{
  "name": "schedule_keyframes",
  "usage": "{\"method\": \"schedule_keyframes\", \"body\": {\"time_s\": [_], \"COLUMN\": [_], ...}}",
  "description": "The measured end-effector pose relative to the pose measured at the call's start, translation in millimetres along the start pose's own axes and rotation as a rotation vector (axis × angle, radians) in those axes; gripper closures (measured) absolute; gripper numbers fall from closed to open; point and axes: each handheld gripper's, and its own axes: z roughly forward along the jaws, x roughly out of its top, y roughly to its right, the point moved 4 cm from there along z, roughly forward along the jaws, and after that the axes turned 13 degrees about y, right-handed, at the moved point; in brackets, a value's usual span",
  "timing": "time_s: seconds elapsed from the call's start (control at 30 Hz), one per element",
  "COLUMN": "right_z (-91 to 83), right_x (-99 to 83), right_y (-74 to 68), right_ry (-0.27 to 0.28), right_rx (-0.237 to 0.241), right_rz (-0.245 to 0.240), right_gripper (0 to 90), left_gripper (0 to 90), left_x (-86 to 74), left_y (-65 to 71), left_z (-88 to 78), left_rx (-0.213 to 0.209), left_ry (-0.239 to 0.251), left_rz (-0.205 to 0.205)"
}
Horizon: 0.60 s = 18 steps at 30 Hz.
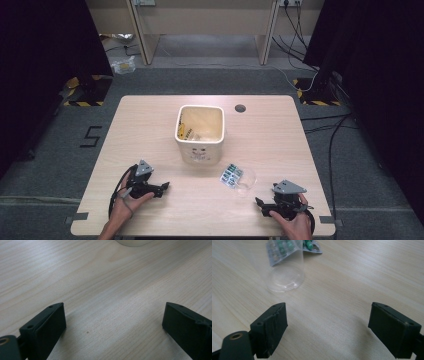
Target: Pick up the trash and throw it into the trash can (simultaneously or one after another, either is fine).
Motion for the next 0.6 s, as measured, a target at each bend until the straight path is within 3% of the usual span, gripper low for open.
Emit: {"method": "schedule_keyframes", "body": {"time_s": [0.33,0.6], "right_z": [-2.9,-1.4], "right_x": [1.5,0.9], "right_y": [3.8,3.4], "right_ry": [0.019,0.013], "right_rx": [-0.004,-0.008], "right_rz": [0.021,0.006], "right_gripper": [15.5,15.8], "left_gripper": [4.0,4.1], "left_x": [0.0,-0.1], "left_y": [0.0,0.0], "left_z": [-0.1,-0.2], "left_rx": [0.0,-0.001], "left_ry": [0.0,0.0], "left_rz": [0.0,0.001]}}
